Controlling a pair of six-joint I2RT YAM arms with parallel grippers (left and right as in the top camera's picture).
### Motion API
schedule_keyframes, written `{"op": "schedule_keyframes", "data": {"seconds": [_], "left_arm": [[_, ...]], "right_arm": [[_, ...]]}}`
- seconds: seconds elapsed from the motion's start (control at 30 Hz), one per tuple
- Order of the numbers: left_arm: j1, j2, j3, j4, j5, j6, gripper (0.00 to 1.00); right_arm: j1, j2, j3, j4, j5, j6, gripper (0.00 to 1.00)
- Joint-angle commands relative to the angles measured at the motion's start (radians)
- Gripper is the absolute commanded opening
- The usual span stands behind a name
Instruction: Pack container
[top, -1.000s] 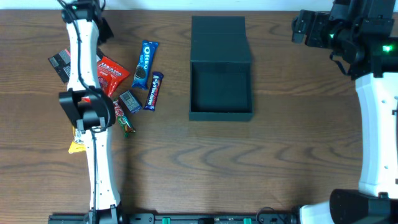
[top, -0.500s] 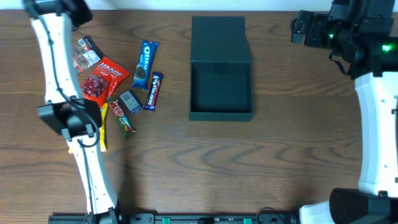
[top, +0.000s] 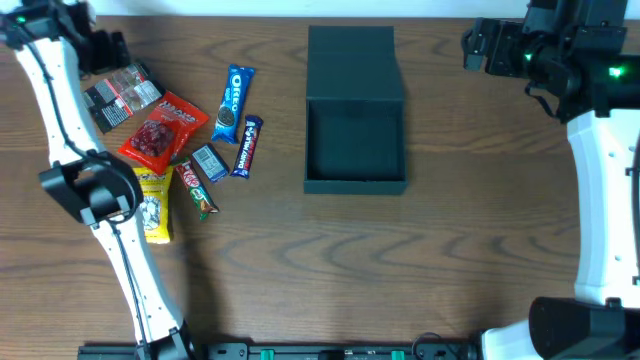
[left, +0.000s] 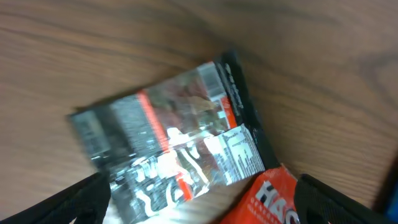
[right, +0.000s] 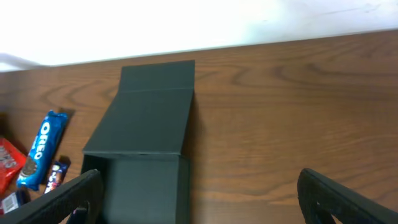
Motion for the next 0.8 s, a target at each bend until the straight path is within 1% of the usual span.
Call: {"op": "schedule_keyframes", "data": {"seconds": [0.0,0.43,0.67,0.77], "left_arm": [[-0.007,0.074,-0.012,0.003,0.018,0.018,0.95],[-0.028,0.170,-0.013,0.136,-0.021,0.010,0.95],[-0.037,0.222,-0.021,0.140,-0.027,0.010,0.95],[-0.043,0.229,-0.024,0.134,-0.055,0.010,0.95]], "right_arm": [[-0.005,0.005,-0.001,-0.010,-0.027,-0.009,0.99],[-0.005,0.005,-0.001,-0.024,-0.027,0.014,0.99],[-0.005,0.005,-0.001,-0.011,-0.027,0.030,0.99],[-0.005,0.005,-0.001,-0.003,-0.027,0.037,0.99]]}}
